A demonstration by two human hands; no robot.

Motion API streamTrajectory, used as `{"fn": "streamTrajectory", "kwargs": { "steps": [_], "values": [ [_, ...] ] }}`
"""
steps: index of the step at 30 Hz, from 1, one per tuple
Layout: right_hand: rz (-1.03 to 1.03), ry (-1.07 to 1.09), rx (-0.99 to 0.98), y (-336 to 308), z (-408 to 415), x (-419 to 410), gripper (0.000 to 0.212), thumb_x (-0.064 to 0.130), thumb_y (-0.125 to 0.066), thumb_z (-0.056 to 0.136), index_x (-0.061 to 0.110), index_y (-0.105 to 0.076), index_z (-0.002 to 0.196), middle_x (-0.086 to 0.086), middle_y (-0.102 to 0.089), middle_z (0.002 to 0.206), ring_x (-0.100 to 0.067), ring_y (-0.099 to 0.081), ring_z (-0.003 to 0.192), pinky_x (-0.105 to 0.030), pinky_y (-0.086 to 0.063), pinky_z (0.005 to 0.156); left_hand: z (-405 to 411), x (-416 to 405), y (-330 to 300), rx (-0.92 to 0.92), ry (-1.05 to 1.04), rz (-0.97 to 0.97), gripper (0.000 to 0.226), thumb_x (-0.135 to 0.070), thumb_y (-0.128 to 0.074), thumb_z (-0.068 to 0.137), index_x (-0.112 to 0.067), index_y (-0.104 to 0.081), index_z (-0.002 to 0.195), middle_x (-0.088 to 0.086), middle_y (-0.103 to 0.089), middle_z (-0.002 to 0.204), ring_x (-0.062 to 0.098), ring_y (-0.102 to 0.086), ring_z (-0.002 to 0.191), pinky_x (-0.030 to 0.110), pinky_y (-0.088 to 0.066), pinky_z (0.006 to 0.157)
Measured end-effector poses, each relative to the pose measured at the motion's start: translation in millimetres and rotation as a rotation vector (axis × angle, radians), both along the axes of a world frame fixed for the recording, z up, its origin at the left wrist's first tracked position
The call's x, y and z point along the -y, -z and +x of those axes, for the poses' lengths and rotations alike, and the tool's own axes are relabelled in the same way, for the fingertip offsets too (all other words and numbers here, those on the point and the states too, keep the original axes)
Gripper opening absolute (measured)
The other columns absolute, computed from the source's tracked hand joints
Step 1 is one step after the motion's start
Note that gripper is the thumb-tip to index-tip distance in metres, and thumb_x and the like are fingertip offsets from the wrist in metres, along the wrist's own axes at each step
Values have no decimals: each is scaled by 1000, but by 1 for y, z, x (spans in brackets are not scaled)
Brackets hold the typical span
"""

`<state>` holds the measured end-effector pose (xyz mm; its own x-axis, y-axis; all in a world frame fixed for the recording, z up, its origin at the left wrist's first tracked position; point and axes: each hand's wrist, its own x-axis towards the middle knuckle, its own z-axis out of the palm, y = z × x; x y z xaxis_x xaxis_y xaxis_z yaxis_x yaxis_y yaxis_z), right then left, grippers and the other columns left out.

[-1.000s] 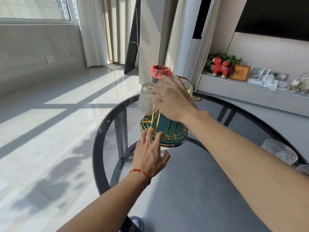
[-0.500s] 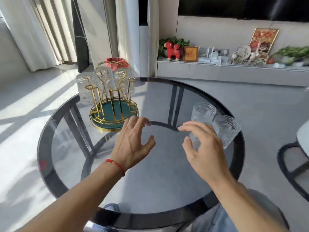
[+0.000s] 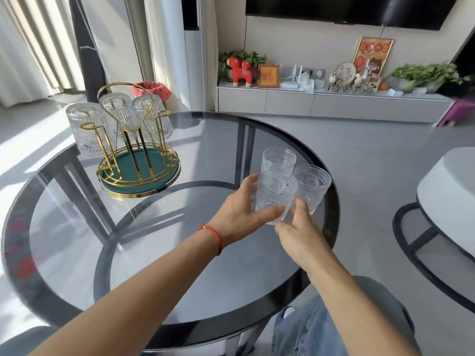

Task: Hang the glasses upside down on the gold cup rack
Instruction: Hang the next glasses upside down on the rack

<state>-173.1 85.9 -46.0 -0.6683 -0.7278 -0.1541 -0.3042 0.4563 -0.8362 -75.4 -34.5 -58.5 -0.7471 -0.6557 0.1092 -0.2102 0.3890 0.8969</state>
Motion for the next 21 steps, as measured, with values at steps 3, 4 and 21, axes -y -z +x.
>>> {"fn": "streamTrajectory", "kwargs": {
  "steps": [3, 4, 21],
  "values": [
    [-44, 66, -16, 0, -4, 1, 53, 21, -54, 100, 19, -35, 149, 3, -52, 149, -17, -57, 116, -22, -39, 79, -5, 2, 1, -11, -29, -31, 90, -47, -88, 75, -25, -38, 146, -4, -58, 134, 18, -61, 119, 41, -52, 104],
    [-57, 79, -19, 1, -5, 2, 47, 20, -54, 99, 21, -39, 144, 4, -55, 141, -14, -59, 107, -23, -41, 74, -6, 4, 1, 0, -29, -80, 93, -45, -90, 73, -22, -38, 146, -2, -57, 136, 19, -60, 121, 37, -50, 104],
    [-347, -234, 463, -7, 30, 54, 43, 45, -38, 109, 21, -56, 140, -9, -66, 136, -36, -69, 116, -52, -62, 87, 70, 34, -30, -208, -180, 105, 77, -34, -93, 55, -28, -54, 121, 0, -62, 113, 6, -70, 85, 26, -60, 68]
  ]
}}
